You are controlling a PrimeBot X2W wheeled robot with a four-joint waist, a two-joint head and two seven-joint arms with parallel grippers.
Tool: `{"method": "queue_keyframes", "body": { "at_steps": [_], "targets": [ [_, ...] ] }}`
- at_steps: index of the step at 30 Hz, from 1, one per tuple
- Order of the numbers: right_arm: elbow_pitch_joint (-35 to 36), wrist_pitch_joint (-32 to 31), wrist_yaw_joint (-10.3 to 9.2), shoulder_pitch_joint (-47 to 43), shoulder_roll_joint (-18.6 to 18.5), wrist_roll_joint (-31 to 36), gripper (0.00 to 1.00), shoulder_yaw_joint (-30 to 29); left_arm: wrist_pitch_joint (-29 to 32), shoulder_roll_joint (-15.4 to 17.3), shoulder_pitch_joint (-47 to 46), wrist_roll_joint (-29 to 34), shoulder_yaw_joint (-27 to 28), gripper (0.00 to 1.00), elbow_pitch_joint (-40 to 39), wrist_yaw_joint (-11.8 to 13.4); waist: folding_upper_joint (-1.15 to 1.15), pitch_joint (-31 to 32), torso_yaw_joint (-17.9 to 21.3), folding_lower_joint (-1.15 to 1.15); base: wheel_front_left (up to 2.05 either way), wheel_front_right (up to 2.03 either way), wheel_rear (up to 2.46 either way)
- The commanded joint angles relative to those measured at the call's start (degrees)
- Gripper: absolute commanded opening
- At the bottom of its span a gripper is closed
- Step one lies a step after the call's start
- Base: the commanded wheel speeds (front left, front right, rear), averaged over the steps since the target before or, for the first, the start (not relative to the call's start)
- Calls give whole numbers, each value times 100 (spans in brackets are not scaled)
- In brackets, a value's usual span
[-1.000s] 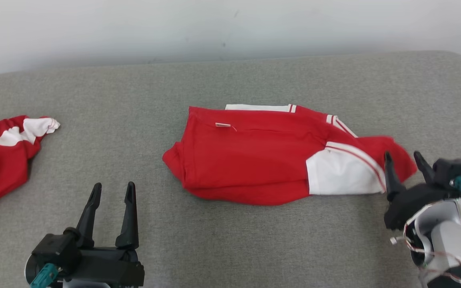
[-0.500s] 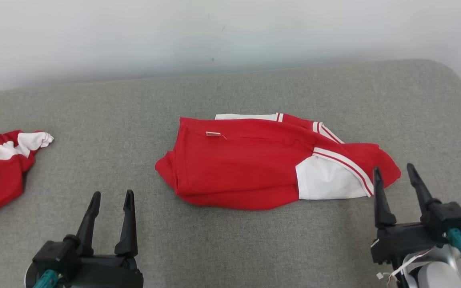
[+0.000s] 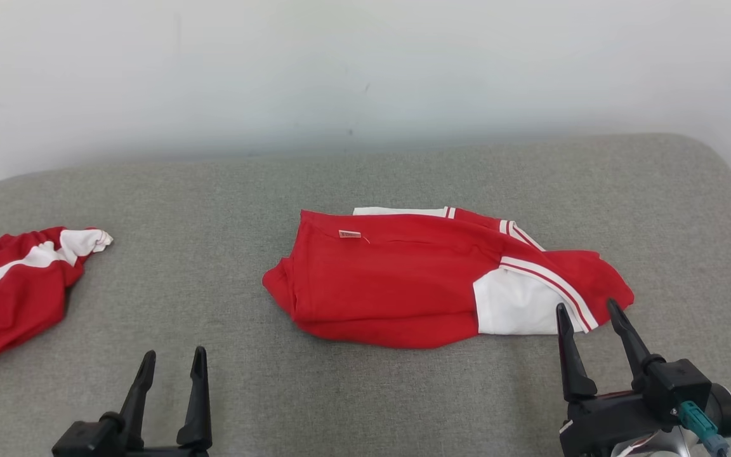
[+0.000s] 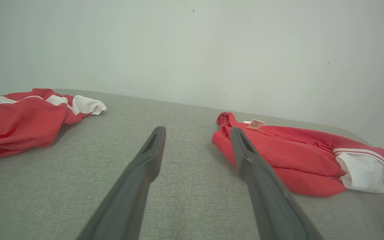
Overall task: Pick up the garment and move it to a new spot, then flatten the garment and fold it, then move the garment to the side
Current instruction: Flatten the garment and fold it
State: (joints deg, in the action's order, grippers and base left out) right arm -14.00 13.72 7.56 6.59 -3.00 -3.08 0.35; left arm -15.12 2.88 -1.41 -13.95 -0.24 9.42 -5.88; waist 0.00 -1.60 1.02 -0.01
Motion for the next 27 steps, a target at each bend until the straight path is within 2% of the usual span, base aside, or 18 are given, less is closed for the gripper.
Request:
{"method": "queue_keyframes", "body": {
  "at_steps": [1, 13, 19, 22, 27],
  "targets": [
    [-21, 39, -15, -98, 13, -54, 100, -5, -5, 1, 112, 20, 48, 100, 1, 7, 0, 79, -50, 1, 0, 0, 0],
    [-11, -36, -15, -130, 16, -205, 100, -19, -5, 1, 153, -30, 42, 100, 132, 9, 0, 99, -11, 1, 0, 0, 0],
    [43, -58, -15, -88, 16, -259, 100, 31, 61, 16, -477, -103, -163, 100, 836, -4, 0, -77, 47, 1, 0, 0, 0],
    [108, -60, -15, 27, 15, -301, 100, 67, 456, 65, -1124, -204, -244, 100, 1243, -41, 0, -284, 109, 1, 0, 0, 0],
    [91, -52, -15, 345, 12, -306, 100, 331, 1627, 164, -2596, -366, -273, 100, 2119, -3, 0, -775, 400, 1, 0, 0, 0]
  ]
}}
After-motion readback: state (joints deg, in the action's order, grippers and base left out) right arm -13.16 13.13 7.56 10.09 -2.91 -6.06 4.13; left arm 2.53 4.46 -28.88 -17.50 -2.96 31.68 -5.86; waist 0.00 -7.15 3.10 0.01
